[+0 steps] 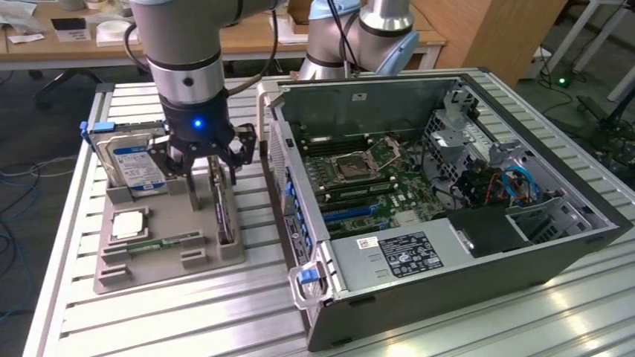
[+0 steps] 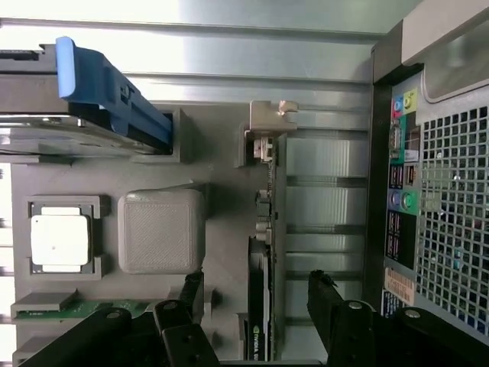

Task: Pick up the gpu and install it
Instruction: 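Pick up the gpu and move the gpu toward the slot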

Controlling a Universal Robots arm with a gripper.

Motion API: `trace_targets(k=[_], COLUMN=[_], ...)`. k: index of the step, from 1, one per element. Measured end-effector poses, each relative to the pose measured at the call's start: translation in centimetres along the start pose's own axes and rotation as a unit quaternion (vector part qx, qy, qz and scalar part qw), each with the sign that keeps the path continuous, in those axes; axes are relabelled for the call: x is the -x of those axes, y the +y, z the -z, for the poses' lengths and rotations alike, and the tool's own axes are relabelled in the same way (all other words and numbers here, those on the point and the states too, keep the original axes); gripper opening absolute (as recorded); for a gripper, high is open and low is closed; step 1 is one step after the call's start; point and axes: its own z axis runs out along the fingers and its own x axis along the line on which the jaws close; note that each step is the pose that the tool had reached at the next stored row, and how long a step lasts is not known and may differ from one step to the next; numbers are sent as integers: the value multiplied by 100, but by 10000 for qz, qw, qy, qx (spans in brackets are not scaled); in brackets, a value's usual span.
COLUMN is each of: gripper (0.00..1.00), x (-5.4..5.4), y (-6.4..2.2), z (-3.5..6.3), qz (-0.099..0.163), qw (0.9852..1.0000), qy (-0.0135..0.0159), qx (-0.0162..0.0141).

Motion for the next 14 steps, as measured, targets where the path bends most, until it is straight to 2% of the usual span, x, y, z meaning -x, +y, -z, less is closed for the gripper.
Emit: trace_targets(k=[14], gripper=[66], x=[2], y=[-60], z=[-184], qz=[0], qw=[10000], qy=[0], qx=[-1])
